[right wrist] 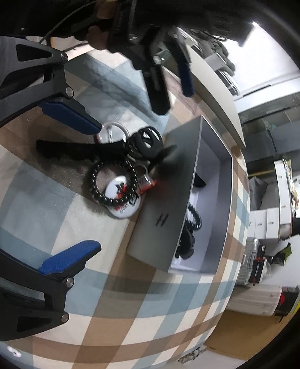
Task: Organize jewelry
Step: 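Reach the right tool to the black spiral hair tie and grasp it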
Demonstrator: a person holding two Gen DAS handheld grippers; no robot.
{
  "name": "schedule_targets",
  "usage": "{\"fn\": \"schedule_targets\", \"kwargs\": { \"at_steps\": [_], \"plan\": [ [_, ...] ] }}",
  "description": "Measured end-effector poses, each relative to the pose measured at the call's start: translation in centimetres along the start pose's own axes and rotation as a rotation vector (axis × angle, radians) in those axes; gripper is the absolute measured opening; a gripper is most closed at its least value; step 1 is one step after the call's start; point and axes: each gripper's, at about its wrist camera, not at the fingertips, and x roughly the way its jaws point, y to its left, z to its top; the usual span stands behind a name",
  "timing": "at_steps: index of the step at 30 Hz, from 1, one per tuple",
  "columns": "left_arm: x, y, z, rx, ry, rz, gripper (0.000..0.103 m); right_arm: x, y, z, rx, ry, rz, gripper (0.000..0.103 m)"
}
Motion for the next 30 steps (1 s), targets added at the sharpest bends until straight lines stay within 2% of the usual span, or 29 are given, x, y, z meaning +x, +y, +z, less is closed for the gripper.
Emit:
{"fn": "schedule_targets", "kwargs": {
  "at_steps": [2, 5, 7, 10, 14, 17, 22, 30],
  "plan": [
    [0.1, -0.2, -0.1, 0.007, 0.007, -0.006, 0.101, -0.2, -0.8, 0.1, 0.038, -0.012, 0.000, 0.084],
    [0.2, -0.4, -0.3, 0.011, 0.014, -0.009, 0.101, -0.4, -1.8, 0.2, 0.094, -0.030, 0.020, 0.070],
    [0.3, -0.5, -0.3, 0.013, 0.019, -0.009, 0.101, -0.2, -2.3, 0.1, 0.117, -0.025, 0.046, 0.053],
    [0.4, -0.5, -0.4, 0.013, 0.022, -0.012, 0.101, 0.0, -2.2, 0.1, 0.119, -0.014, 0.073, 0.041],
    [0.6, -0.7, -0.5, 0.016, 0.028, -0.012, 0.101, 0.2, -1.8, 0.0, 0.120, -0.020, 0.099, 0.038],
    [0.9, -1.1, -0.7, 0.027, 0.036, -0.008, 0.101, 0.6, -1.8, 0.2, 0.131, -0.022, 0.095, 0.031],
    [1.2, -1.4, -0.9, 0.035, 0.046, -0.014, 0.101, 0.7, -1.4, 0.1, 0.112, -0.009, 0.079, 0.012],
    [1.2, -1.4, -0.9, 0.027, 0.046, -0.016, 0.101, -0.9, -1.1, 0.4, 0.077, -0.072, 0.057, 0.008]
  ]
}}
